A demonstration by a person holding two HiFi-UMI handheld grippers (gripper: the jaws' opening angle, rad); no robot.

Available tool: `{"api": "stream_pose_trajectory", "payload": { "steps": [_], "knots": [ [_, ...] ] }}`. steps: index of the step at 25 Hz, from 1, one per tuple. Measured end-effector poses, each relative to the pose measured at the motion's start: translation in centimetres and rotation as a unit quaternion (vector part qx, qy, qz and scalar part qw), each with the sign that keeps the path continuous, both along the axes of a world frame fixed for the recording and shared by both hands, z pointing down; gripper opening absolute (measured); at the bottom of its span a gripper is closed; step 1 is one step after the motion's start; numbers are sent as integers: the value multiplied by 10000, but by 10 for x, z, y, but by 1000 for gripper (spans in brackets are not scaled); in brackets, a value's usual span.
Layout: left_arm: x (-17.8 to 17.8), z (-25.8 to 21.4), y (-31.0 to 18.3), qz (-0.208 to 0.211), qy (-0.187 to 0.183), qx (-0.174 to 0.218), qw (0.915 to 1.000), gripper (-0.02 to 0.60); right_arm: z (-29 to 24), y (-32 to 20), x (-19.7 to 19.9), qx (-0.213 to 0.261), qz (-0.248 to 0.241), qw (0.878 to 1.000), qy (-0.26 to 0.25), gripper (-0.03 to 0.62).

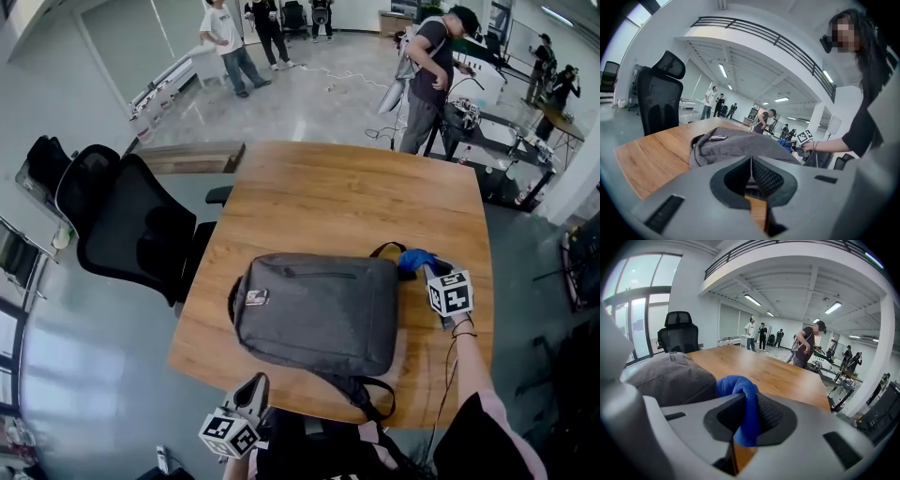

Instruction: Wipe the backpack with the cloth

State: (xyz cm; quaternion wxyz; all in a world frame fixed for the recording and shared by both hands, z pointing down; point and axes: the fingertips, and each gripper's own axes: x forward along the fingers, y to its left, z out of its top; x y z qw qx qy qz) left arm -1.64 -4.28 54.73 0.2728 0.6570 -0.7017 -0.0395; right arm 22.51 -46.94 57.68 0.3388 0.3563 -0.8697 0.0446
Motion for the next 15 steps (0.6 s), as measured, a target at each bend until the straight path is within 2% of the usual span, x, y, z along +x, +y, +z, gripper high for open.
{"api": "stream_pose_trajectory", "payload": {
  "steps": [7,15],
  "knots": [
    [-26,4,5,-2,29,-24,10000,2,-5,3,-23,1,-83,9999,146,63],
    [-86,-2,0,189,-41,115,9997,2,-24,10,-81,93,-213,9986,476,63]
  ]
}}
